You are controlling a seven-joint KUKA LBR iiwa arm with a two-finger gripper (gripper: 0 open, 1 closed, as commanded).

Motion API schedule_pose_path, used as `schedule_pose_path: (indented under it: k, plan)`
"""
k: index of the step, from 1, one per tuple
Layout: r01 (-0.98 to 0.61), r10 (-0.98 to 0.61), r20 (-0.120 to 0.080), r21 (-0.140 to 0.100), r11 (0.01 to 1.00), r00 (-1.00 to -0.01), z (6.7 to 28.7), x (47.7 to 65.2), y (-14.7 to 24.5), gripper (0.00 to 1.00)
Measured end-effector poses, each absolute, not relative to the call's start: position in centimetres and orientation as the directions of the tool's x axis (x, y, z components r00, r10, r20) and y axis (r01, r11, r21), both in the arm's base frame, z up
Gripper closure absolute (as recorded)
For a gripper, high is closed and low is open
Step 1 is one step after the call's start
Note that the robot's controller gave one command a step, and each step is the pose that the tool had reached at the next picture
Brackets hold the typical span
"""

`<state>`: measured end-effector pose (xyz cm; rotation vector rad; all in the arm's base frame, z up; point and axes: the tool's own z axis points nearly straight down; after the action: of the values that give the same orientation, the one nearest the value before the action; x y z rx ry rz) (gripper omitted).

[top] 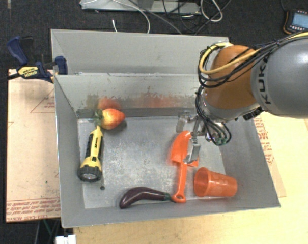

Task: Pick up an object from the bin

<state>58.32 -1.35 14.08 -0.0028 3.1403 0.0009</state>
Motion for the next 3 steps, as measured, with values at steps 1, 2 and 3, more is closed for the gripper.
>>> schedule_pose_path:
  k: [1, 2, 3]
  plan:
    - [-0.002, -0.002, -0.001, 0.001, 1.000, -1.000, 14.1, 58.3, -1.3, 0.00]
    - [0.015, 0.015, -0.003, 0.002, 1.000, -1.000, 11.5, 61.1, -1.5, 0.00]
    - [0.016, 0.016, -0.005, 0.002, 1.000, -1.000, 10.4, 59.6, -1.5, 0.00]
